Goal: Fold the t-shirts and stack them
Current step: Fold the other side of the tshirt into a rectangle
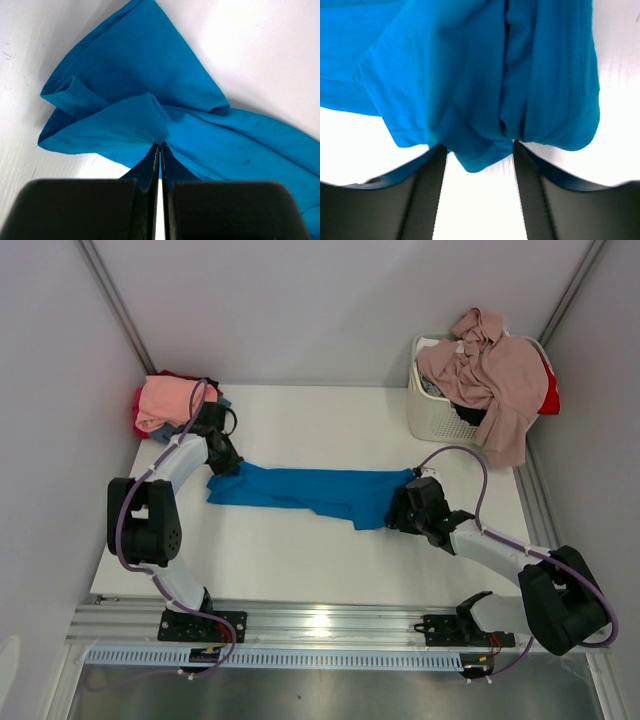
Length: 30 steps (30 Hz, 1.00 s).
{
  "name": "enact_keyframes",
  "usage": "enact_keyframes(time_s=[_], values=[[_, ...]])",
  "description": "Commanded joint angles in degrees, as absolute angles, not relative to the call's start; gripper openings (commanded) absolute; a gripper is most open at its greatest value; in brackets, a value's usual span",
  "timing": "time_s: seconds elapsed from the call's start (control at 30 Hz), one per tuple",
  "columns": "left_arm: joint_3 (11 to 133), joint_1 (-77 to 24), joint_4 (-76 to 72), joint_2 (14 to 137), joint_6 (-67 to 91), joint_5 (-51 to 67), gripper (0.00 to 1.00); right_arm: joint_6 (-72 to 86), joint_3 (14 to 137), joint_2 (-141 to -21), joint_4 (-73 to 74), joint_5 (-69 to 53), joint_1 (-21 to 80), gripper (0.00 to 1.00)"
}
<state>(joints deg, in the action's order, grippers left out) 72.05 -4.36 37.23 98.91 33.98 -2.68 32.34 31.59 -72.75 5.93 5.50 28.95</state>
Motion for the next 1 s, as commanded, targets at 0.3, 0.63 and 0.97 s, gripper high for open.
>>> enact_keyframes(time_s=[0.3,0.63,0.97], values=[[72.16,-4.13,35.07,97.56,32.96,-1.41,0.01,34.98,31.03,-72.77,3.69,3.96,28.21,0.37],[71.72,-4.13,34.89,96.94,33.05,-1.23,0.01,34.63,32.42,-70.94,6.15,5.27,28.21,0.0],[71.45,-4.13,35.68,93.96,33.13,-5.88,0.01,28.4,46.13,-62.23,24.24,29.77,28.83,0.0]])
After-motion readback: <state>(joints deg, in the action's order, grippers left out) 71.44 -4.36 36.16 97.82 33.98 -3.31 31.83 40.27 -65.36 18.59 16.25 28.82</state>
